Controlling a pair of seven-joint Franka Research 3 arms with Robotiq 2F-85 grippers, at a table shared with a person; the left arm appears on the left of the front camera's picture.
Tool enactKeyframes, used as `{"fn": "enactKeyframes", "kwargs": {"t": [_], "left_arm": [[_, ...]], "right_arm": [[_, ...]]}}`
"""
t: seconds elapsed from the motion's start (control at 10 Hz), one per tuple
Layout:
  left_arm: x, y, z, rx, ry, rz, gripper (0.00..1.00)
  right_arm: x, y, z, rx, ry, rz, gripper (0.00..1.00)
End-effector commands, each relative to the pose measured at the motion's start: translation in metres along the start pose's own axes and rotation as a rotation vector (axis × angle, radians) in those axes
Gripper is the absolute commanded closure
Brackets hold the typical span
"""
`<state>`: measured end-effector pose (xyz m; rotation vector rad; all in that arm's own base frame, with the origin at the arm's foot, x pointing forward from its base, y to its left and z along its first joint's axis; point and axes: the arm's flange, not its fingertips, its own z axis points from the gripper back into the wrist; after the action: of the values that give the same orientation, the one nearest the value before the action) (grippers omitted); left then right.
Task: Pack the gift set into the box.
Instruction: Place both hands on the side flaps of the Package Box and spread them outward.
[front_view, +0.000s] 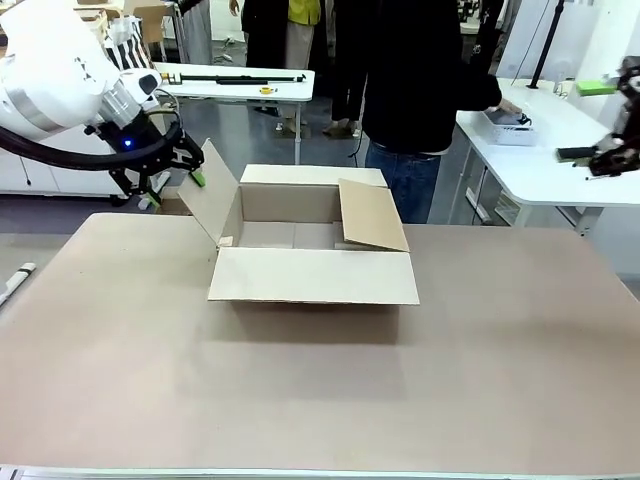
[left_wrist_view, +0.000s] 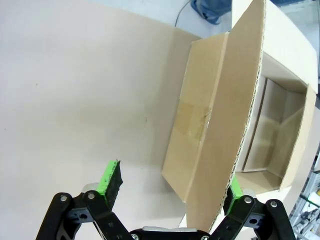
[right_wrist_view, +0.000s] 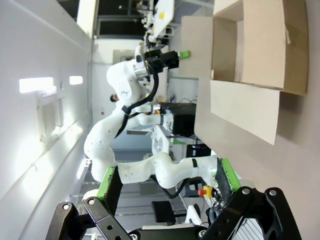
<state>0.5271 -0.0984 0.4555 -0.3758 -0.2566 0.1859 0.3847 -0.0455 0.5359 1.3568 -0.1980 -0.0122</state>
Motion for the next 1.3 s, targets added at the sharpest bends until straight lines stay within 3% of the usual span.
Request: {"fn": "enactKeyframes", "kwargs": {"t": [0.0,0.2,0.4,0.6,0.7,0.8,0.9,1.0,1.1,1.2], "left_arm": [[-0.003,0.002,-0.001,0.018,-0.005,0.005,0.00],[-0.003,0.002,-0.001,0.018,-0.005,0.005,0.00],[-0.003,0.002,-0.001,0.018,-0.005,0.005,0.00],[-0.003,0.002,-0.001,0.018,-0.005,0.005,0.00],[-0.003,0.002,-0.001,0.018,-0.005,0.005,0.00],[-0.003,0.002,-0.001,0.018,-0.005,0.005,0.00],[-0.003,0.002,-0.001,0.018,-0.005,0.005,0.00],[-0.003,0.002,-0.001,0.018,-0.005,0.005,0.00],[-0.003,0.002,-0.001,0.018,-0.005,0.005,0.00],[-0.003,0.002,-0.001,0.018,-0.005,0.005,0.00]], "right_arm": [[0.023,0.038,-0.087,-0.225,0.086,0.140,0.00],[0.032,0.085,-0.198,-0.391,0.298,0.334,0.00],[0.025,0.088,-0.278,-0.676,0.289,0.524,0.00],[0.016,0.063,-0.317,-0.931,0.199,0.733,0.00],[0.026,0.052,-0.297,-0.959,0.128,0.684,0.00],[0.006,0.089,-0.323,-0.744,0.326,0.705,0.00],[0.006,0.089,-0.323,-0.744,0.326,0.705,0.00],[0.020,0.066,-0.316,-0.853,0.259,0.758,0.00],[0.021,0.066,-0.338,-1.194,0.148,0.632,0.00],[0.037,0.053,-0.380,-1.340,0.016,0.489,0.00]]}}
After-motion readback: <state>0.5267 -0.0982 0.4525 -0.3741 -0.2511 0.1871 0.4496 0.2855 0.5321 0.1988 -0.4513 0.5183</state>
